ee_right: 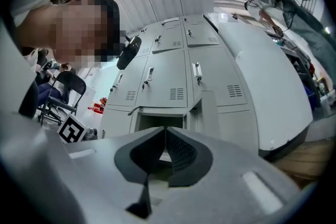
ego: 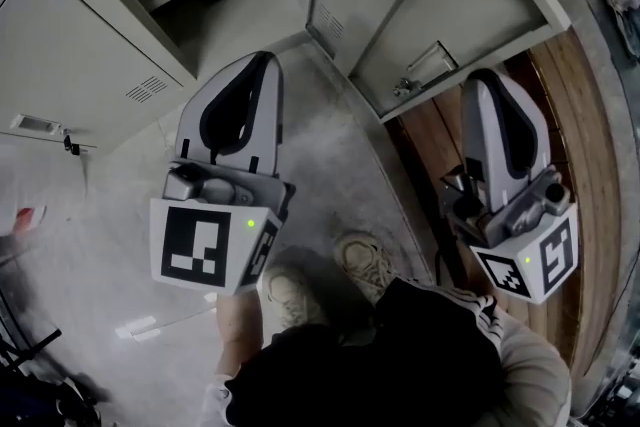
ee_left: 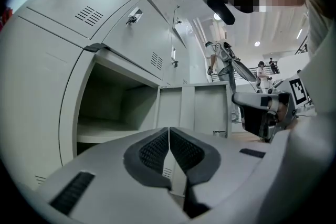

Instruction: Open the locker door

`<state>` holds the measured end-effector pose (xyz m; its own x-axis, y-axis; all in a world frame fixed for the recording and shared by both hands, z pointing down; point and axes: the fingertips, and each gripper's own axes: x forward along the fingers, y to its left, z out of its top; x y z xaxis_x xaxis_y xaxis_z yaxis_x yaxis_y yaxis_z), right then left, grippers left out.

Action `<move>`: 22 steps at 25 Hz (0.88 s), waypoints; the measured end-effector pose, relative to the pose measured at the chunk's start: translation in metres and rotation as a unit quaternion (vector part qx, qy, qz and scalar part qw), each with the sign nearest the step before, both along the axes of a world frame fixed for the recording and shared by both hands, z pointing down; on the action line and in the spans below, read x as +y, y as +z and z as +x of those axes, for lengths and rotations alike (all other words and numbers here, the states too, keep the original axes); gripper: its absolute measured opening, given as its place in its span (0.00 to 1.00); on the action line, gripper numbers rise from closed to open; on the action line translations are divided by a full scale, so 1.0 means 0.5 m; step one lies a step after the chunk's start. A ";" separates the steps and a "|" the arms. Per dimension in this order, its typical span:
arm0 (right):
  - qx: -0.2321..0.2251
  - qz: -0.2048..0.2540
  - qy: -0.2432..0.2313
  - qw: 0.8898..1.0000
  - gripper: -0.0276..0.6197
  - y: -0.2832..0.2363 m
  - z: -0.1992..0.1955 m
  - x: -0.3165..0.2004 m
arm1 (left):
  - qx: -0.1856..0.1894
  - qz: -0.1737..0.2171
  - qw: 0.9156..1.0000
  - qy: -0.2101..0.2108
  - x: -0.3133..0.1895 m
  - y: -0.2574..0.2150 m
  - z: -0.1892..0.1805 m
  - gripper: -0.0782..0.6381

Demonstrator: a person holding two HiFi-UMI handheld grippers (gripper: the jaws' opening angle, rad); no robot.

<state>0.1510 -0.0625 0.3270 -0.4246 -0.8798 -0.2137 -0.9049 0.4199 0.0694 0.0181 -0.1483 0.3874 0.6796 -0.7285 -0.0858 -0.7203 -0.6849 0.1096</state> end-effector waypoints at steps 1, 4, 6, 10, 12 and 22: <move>-0.005 -0.004 -0.010 1.000 0.06 0.007 -0.011 -0.008 | 0.000 -0.001 1.000 -0.002 0.000 0.000 -0.002 0.13; -0.019 -0.013 -0.036 0.999 0.06 0.025 -0.044 -0.035 | -0.030 -0.013 0.999 -0.020 0.002 0.025 -0.019 0.13; -0.019 -0.015 -0.051 0.998 0.06 0.031 -0.067 -0.050 | -0.049 -0.015 0.998 -0.029 0.002 0.040 -0.030 0.13; -0.006 -0.016 -0.078 0.997 0.06 0.042 -0.128 -0.083 | -0.074 -0.003 0.996 -0.047 -0.009 0.048 -0.049 0.13; 0.004 -0.021 -0.086 0.996 0.06 0.054 -0.158 -0.099 | -0.082 0.002 0.995 -0.064 -0.016 0.051 -0.060 0.13; 0.064 -0.065 -0.100 0.991 0.05 0.174 -0.272 -0.174 | -0.067 -0.009 0.984 -0.165 -0.053 0.097 -0.143 0.13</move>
